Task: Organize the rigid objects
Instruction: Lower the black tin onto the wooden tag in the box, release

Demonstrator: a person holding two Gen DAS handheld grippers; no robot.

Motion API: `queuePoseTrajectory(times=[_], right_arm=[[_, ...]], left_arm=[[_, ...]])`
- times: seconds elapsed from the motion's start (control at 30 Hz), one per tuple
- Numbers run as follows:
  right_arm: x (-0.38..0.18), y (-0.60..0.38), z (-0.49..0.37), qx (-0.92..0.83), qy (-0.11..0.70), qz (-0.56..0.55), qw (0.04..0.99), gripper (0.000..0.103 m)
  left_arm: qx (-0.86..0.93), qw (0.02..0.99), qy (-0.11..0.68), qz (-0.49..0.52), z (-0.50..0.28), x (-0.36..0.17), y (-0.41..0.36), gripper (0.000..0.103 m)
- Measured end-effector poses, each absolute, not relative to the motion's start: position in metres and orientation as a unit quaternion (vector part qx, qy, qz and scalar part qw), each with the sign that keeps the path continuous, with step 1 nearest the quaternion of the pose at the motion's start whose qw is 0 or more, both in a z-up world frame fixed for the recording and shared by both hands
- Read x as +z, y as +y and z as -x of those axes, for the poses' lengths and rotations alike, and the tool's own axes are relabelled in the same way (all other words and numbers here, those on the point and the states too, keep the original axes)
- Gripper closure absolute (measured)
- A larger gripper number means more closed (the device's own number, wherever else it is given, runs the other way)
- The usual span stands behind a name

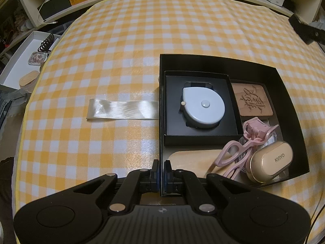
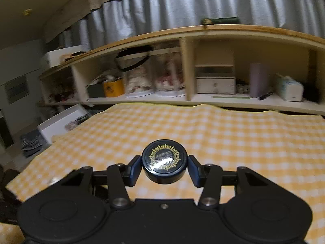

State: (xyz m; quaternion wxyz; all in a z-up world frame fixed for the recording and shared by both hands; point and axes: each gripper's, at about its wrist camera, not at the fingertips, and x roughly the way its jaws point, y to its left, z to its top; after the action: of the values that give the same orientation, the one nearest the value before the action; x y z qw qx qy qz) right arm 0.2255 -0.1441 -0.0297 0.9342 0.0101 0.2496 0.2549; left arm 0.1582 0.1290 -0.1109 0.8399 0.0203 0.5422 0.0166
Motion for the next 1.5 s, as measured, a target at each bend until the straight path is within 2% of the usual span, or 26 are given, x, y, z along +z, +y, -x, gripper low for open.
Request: queuePoseTrajectory(times=[0.4, 0.97, 1.13, 1.5], right_arm=[[-0.065, -0.072, -0.199, 0.331, 0.342, 0.077, 0.876, 0.053], [-0.102, -0.061, -0.211, 0.317, 0.367, 0.096, 0.869, 0.053], [-0.101, -0.060, -0.210, 0.324, 0.371, 0.096, 0.865, 0.043], [-0.098, -0.058, -0.208, 0.325, 0.380, 0.100, 0.860, 0.040]], left_arm=[[0.016, 0.840, 0.541, -0.023, -0.162, -0.111, 0.128, 0.099], [0.016, 0.840, 0.541, -0.027, -0.161, -0.109, 0.127, 0.099], [0.015, 0.840, 0.541, -0.027, -0.160, -0.108, 0.127, 0.099], [0.015, 0.840, 0.541, -0.028, -0.160, -0.108, 0.127, 0.099]])
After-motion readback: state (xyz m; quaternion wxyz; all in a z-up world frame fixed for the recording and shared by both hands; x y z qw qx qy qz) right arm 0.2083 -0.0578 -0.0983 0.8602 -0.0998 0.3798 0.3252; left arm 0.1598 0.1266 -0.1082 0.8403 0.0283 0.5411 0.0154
